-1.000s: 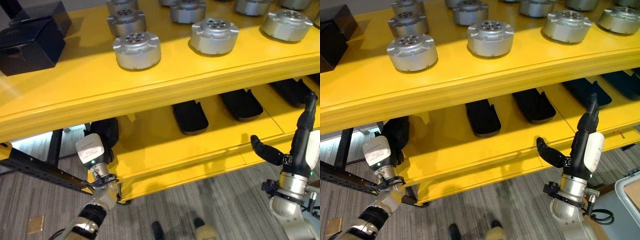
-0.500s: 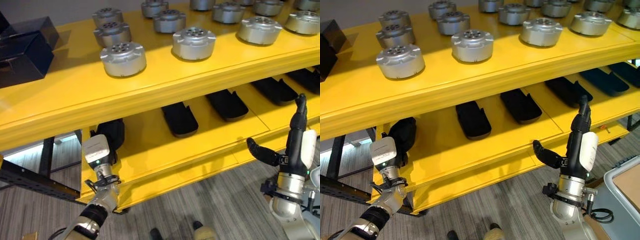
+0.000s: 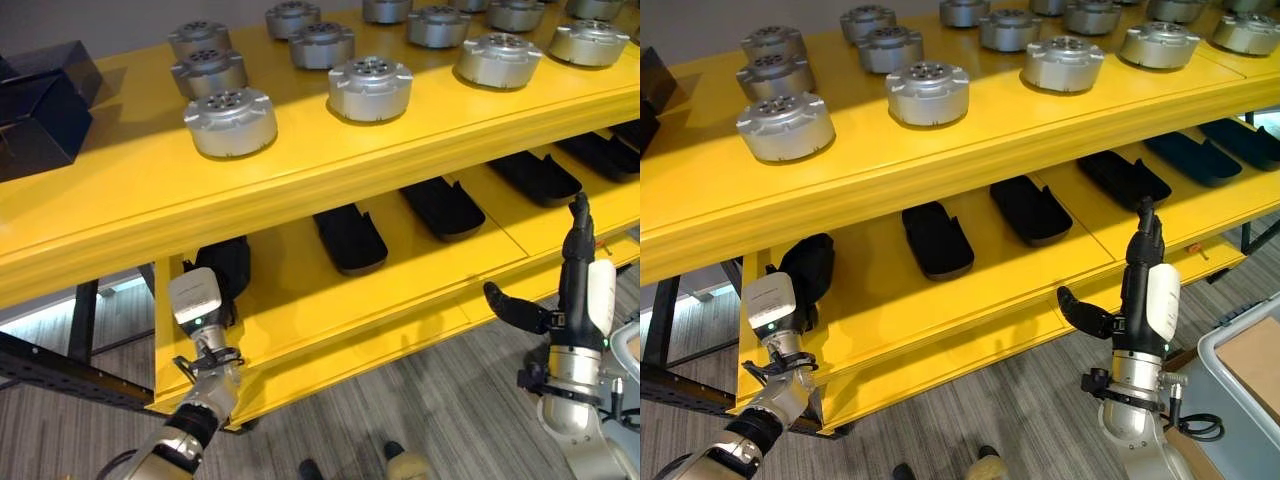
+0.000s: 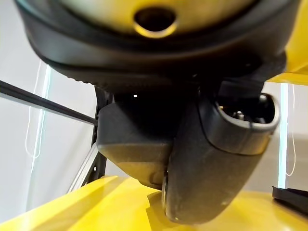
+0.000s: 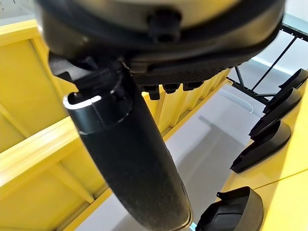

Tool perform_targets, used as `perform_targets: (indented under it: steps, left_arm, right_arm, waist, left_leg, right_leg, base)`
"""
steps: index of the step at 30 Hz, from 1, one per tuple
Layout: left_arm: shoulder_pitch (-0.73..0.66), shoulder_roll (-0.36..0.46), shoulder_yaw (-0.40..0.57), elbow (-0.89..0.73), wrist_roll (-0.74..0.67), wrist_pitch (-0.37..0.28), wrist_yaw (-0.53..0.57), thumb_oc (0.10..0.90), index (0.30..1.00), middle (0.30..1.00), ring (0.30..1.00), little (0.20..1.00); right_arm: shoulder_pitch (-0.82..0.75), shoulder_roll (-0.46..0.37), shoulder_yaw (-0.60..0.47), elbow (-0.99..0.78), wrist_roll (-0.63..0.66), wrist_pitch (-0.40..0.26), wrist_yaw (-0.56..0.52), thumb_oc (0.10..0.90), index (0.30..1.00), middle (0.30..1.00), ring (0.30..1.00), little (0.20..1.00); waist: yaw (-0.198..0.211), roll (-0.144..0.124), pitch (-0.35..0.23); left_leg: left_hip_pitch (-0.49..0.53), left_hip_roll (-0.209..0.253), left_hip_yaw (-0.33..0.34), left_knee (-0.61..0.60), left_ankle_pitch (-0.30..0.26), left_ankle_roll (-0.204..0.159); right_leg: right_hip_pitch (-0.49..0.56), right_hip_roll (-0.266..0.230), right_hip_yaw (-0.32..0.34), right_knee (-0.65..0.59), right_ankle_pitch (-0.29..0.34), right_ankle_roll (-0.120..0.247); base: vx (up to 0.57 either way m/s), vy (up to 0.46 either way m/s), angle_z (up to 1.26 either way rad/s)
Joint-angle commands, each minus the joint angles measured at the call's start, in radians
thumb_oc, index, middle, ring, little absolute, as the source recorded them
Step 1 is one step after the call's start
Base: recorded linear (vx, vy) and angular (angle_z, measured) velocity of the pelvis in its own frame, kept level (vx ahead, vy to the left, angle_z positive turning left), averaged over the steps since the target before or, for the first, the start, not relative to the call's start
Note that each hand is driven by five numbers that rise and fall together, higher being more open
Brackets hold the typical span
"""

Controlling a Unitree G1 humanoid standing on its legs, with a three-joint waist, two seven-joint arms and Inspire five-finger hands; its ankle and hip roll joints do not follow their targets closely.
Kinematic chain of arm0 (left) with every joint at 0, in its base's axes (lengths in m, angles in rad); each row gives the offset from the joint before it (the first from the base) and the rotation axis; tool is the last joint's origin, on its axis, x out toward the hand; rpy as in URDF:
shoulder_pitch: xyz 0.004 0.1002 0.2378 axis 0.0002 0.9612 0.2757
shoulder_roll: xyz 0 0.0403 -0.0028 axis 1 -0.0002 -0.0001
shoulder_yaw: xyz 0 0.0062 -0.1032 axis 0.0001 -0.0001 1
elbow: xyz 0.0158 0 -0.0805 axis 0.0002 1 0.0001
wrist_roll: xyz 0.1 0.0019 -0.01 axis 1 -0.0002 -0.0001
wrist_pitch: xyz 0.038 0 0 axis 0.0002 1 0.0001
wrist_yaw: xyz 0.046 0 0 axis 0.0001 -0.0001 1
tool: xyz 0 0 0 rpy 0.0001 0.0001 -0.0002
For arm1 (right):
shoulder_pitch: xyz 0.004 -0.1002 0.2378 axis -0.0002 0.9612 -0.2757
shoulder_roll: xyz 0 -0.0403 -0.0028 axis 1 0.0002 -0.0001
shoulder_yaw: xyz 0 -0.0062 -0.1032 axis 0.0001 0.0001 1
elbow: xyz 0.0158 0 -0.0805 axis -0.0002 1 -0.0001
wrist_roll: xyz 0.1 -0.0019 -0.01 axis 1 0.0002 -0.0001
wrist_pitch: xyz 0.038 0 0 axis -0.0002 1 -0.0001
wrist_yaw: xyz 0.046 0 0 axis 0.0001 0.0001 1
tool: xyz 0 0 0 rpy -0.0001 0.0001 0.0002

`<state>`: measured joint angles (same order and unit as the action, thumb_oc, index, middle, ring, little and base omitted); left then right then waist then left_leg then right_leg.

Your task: Move parts from the plastic box to the shelf.

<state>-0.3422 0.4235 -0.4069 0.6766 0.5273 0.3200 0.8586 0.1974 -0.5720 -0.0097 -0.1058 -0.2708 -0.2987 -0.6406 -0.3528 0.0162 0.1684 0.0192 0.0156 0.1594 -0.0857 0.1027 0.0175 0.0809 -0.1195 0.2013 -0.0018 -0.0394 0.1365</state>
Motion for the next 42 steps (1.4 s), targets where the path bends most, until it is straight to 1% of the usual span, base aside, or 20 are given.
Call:
perform_targets:
  steps: [1,2,3,4,5,6,9,11,12,13,16,19,23,28,35,37,42]
  left_arm:
    - [-0.11,0.011,-0.012,0.047,-0.007,-0.034,-0.018,0.553,0.514,0.514,0.514,0.514]
    - [-0.111,0.011,-0.01,0.05,-0.011,-0.038,-0.018,0.584,0.558,0.558,0.558,0.558]
    - [-0.111,0.011,-0.009,0.052,-0.019,-0.041,-0.018,0.647,0.646,0.646,0.646,0.646]
    - [-0.113,0.009,-0.011,0.054,-0.03,-0.046,-0.016,0.812,0.876,0.876,0.876,0.876]
    - [-0.113,0.008,-0.011,0.054,-0.031,-0.048,-0.017,0.847,0.926,0.926,0.926,0.926]
    - [-0.114,0.007,-0.011,0.055,-0.031,-0.049,-0.02,0.9,1.0,1.0,1.0,1.0]
    - [-0.109,0.002,-0.014,0.04,-0.047,-0.059,-0.028,0.9,1.0,1.0,1.0,1.0]
    - [-0.103,-0.001,-0.01,0.026,-0.086,-0.105,-0.063,0.9,1.0,1.0,1.0,1.0]
    - [-0.103,-0.003,-0.009,0.023,-0.086,-0.115,-0.067,0.9,1.0,1.0,1.0,1.0]
    - [-0.099,-0.007,-0.006,0.007,-0.083,-0.157,-0.09,0.9,1.0,1.0,1.0,1.0]
    - [-0.102,0.003,-0.013,-0.025,-0.084,-0.195,-0.116,0.9,1.0,1.0,1.0,1.0]
    - [-0.093,0.016,-0.01,-0.044,-0.092,-0.203,-0.125,0.9,1.0,1.0,1.0,1.0]
    - [-0.091,0.027,-0.012,-0.053,-0.095,-0.204,-0.132,0.9,1.0,1.0,1.0,1.0]
    - [-0.09,0.032,-0.014,-0.046,-0.095,-0.206,-0.134,0.9,1.0,1.0,1.0,1.0]
    - [-0.099,0.044,-0.02,-0.035,-0.07,-0.182,-0.138,0.9,1.0,1.0,1.0,1.0]
    - [-0.103,0.045,-0.027,-0.04,-0.035,-0.168,-0.131,0.9,1.0,1.0,1.0,1.0]
    - [-0.108,0.063,-0.037,-0.038,0.017,-0.133,-0.093,0.9,1.0,1.0,1.0,1.0]
  right_arm:
    - [-0.091,-0.066,-0.035,-0.064,0.021,-0.051,-0.015,0.9,1.0,1.0,1.0,1.0]
    - [-0.09,-0.068,-0.037,-0.067,0.024,-0.048,-0.012,0.9,1.0,1.0,1.0,1.0]
    - [-0.089,-0.069,-0.038,-0.069,0.026,-0.047,-0.008,0.9,1.0,1.0,1.0,1.0]
    - [-0.09,-0.07,-0.034,-0.069,0.025,-0.046,-0.007,0.9,1.0,1.0,1.0,1.0]
    - [-0.091,-0.07,-0.033,-0.069,0.024,-0.045,-0.007,0.9,1.0,1.0,1.0,1.0]
    - [-0.091,-0.069,-0.032,-0.07,0.023,-0.045,-0.007,0.9,1.0,1.0,1.0,1.0]
    - [-0.089,-0.063,-0.026,-0.079,0.022,-0.042,-0.006,0.9,1.0,1.0,1.0,1.0]
    - [-0.087,-0.064,-0.026,-0.084,0.024,-0.033,-0.001,0.9,1.0,1.0,1.0,1.0]
    - [-0.087,-0.064,-0.026,-0.085,0.022,-0.032,0.0,0.9,1.0,1.0,1.0,1.0]
    - [-0.085,-0.063,-0.032,-0.088,0.008,-0.03,0.003,0.9,1.0,1.0,1.0,1.0]
    - [-0.085,-0.081,-0.022,-0.095,-0.06,-0.036,0.028,0.9,1.0,1.0,1.0,1.0]
    - [-0.078,-0.088,-0.017,-0.09,-0.03,-0.038,0.034,0.9,1.0,1.0,1.0,1.0]
    - [-0.076,-0.094,-0.019,-0.079,-0.018,-0.05,0.035,0.9,1.0,1.0,1.0,1.0]
    - [-0.076,-0.098,-0.008,-0.094,-0.022,-0.034,0.04,0.9,1.0,1.0,1.0,1.0]
    - [-0.076,-0.101,-0.002,-0.089,-0.019,-0.037,0.042,0.9,1.0,1.0,1.0,1.0]
    - [-0.078,-0.099,0.002,-0.093,-0.024,-0.028,0.04,0.9,1.0,1.0,1.0,1.0]
    - [-0.075,-0.107,0.005,-0.084,-0.019,-0.036,0.036,0.9,1.0,1.0,1.0,1.0]
  waist:
    - [0.027,-0.015,-0.039]
    - [0.026,-0.016,-0.038]
    - [0.026,-0.016,-0.038]
    - [0.026,-0.017,-0.037]
    - [0.026,-0.017,-0.036]
    - [0.026,-0.017,-0.037]
    - [0.027,-0.017,-0.035]
    - [0.028,-0.016,-0.034]
    - [0.028,-0.017,-0.034]
    - [0.028,-0.017,-0.034]
    - [0.03,-0.016,-0.034]
    - [0.033,-0.015,-0.035]
    - [0.035,-0.017,-0.035]
    - [0.035,-0.015,-0.036]
    - [0.034,-0.014,-0.039]
    - [0.033,-0.013,-0.039]
    - [0.032,-0.013,-0.041]
  left_leg:
    - [0.096,0.045,0.051,0.002,-0.122,-0.002]
    - [0.097,0.046,0.05,0.002,-0.122,-0.002]
    - [0.097,0.046,0.05,0.002,-0.123,-0.002]
    - [0.098,0.046,0.049,0.003,-0.123,-0.002]
    - [0.098,0.046,0.049,0.003,-0.123,-0.002]
    - [0.098,0.046,0.049,0.003,-0.123,-0.002]
    - [0.099,0.047,0.049,0.003,-0.124,-0.002]
    - [0.1,0.048,0.048,0.002,-0.124,-0.003]
    - [0.1,0.048,0.048,0.002,-0.124,-0.003]
    - [0.101,0.048,0.049,0.002,-0.124,-0.003]
    - [0.1,0.049,0.047,0.001,-0.124,-0.003]
    - [0.101,0.049,0.046,0.001,-0.124,-0.004]
    - [0.102,0.05,0.043,0.001,-0.124,-0.005]
    - [0.104,0.051,0.044,0.0,-0.123,-0.006]
    - [0.104,0.051,0.045,0.0,-0.123,-0.008]
    - [0.104,0.051,0.044,-0.001,-0.123,-0.007]
    - [0.105,0.05,0.045,-0.001,-0.124,-0.009]
  right_leg:
    - [-0.092,0.029,-0.022,0.057,0.058,-0.007]
    - [-0.093,0.029,-0.022,0.058,0.058,-0.007]
    - [-0.093,0.029,-0.022,0.059,0.057,-0.007]
    - [-0.093,0.03,-0.022,0.061,0.055,-0.008]
    - [-0.093,0.03,-0.022,0.061,0.055,-0.008]
    - [-0.093,0.031,-0.022,0.061,0.055,-0.009]
    - [-0.092,0.031,-0.022,0.058,0.056,-0.009]
    - [-0.092,0.031,-0.023,0.057,0.055,-0.009]
    - [-0.091,0.031,-0.024,0.057,0.056,-0.009]
    - [-0.09,0.031,-0.025,0.056,0.056,-0.009]
    - [-0.092,0.033,-0.03,0.058,0.054,-0.01]
    - [-0.089,0.032,-0.031,0.057,0.053,-0.01]
    - [-0.087,0.03,-0.036,0.055,0.054,-0.01]
    - [-0.086,0.03,-0.037,0.053,0.054,-0.011]
    - [-0.085,0.029,-0.038,0.051,0.054,-0.009]
    - [-0.085,0.029,-0.039,0.051,0.054,-0.009]
    - [-0.083,0.027,-0.04,0.048,0.056,-0.008]
  base:
    - [0.03,-0.009,0.0]
    - [0.0,0.0,0.0]
    - [0.0,0.0,0.0]
    - [0.0,0.0,0.0]
    - [0.0,0.0,0.0]
    - [0.0,0.0,0.0]
    - [0.0,0.0,0.0]
    - [0.0,0.0,0.0]
    - [0.0,0.0,0.0]
    - [0.0,0.0,0.0]
    - [0.0,0.0,0.0]
    - [0.0,0.0,0.0]
    - [0.0,0.0,0.0]
    - [0.0,0.0,0.0]
    - [0.0,0.0,0.0]
    - [0.0,0.0,0.0]
    - [0.0,0.0,0.0]
